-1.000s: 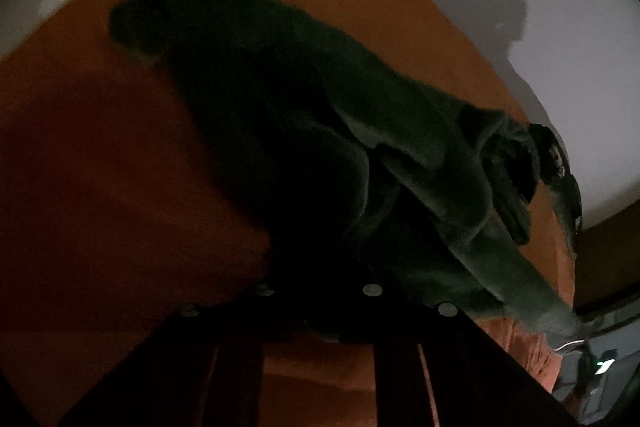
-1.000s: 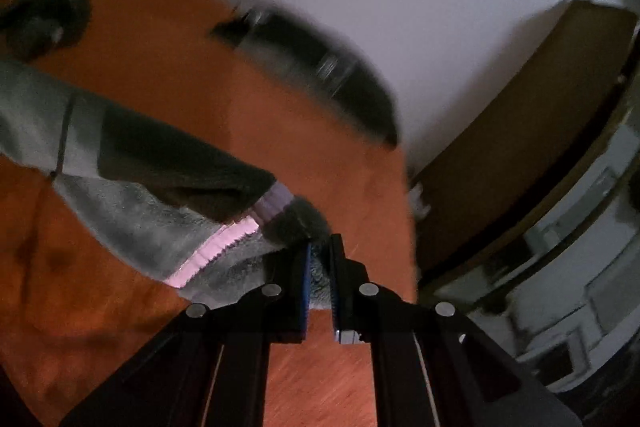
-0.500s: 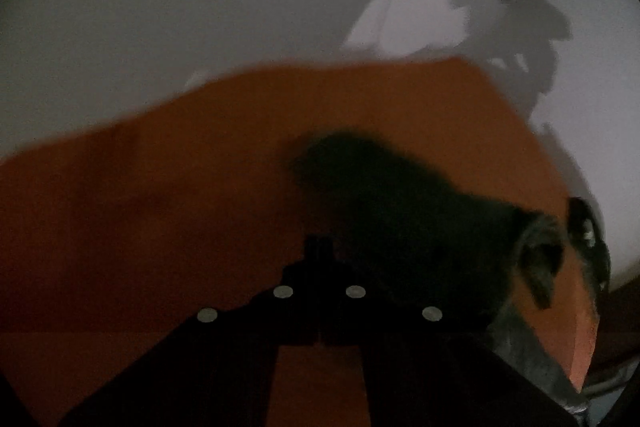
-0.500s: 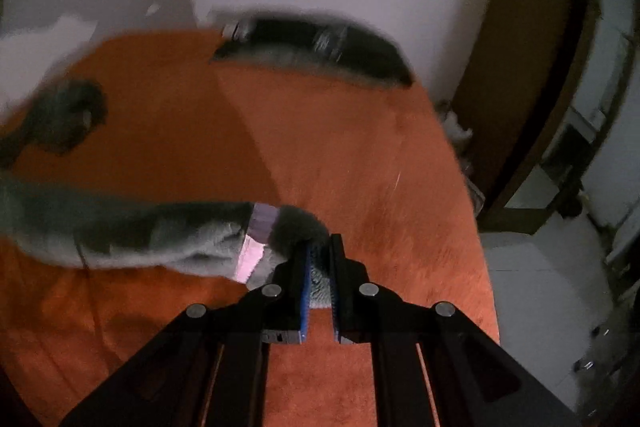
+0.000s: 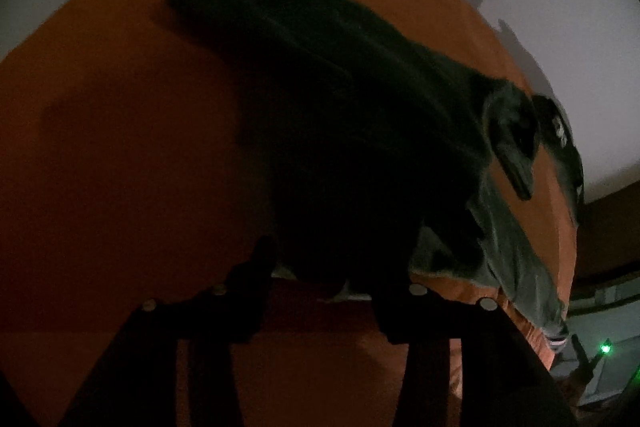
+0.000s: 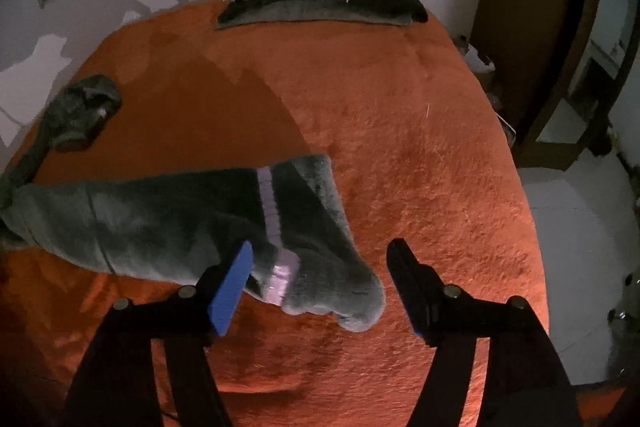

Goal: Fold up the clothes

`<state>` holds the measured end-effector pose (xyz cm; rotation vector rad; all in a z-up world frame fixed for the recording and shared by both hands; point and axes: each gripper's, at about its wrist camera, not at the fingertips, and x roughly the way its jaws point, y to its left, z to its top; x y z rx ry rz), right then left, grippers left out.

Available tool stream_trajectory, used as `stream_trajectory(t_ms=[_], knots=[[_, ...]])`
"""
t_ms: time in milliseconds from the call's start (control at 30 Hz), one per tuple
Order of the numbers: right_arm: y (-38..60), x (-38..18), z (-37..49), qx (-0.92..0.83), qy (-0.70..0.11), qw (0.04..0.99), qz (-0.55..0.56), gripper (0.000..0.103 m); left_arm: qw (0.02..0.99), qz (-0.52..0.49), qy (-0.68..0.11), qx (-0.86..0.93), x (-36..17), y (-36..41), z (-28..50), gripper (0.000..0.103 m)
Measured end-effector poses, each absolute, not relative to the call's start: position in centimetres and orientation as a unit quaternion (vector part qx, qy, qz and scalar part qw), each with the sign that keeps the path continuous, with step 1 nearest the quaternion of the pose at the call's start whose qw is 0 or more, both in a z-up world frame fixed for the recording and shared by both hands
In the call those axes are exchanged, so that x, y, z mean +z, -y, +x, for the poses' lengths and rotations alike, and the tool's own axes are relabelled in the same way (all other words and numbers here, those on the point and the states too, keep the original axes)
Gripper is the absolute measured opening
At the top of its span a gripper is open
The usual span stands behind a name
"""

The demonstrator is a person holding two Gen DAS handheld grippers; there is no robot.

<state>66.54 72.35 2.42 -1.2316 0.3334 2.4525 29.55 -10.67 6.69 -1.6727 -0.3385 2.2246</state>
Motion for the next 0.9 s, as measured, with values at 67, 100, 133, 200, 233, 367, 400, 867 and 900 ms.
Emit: stream_trajectory(t_ms=[67,100,133,200,233,367,400,867,900], knots=[[-72.4,2.2,66.2,0.872,-0.126,0.185,-0.436,0.069,0.173,-0.596,0.121,0.775,6.0,9.9,29.6,0.052],[-72.5,2.0,65.9,0.872,-0.129,0.185,-0.435,0.069,0.165,-0.593,0.12,0.779,5.7,9.7,29.6,0.052],[-72.5,1.8,65.6,0.871,-0.132,0.185,-0.435,0.069,0.157,-0.59,0.118,0.783,5.3,9.5,29.5,0.053],[-72.6,1.1,65.2,0.868,-0.147,0.185,-0.437,0.069,0.139,-0.584,0.114,0.792,4.5,9.0,29.4,0.054],[-72.6,0.9,65.1,0.866,-0.156,0.184,-0.438,0.069,0.12,-0.59,0.107,0.791,3.8,8.7,29.3,0.054],[-72.4,0.2,64.5,0.861,-0.184,0.18,-0.438,0.069,0.044,-0.577,0.047,0.814,3.6,7.1,29.2,0.025],[-72.3,0.2,64.3,0.861,-0.183,0.18,-0.439,0.069,0.032,-0.569,0.022,0.821,4.1,6.5,29.3,0.022],[-71.5,1.0,63.9,0.87,-0.117,0.21,-0.43,0.069,-0.019,-0.513,-0.102,0.852,14.9,10.8,27.8,0.016],[-71.5,1.1,63.8,0.871,-0.113,0.21,-0.429,0.069,-0.018,-0.522,-0.108,0.846,14.3,11.6,27.1,0.016]])
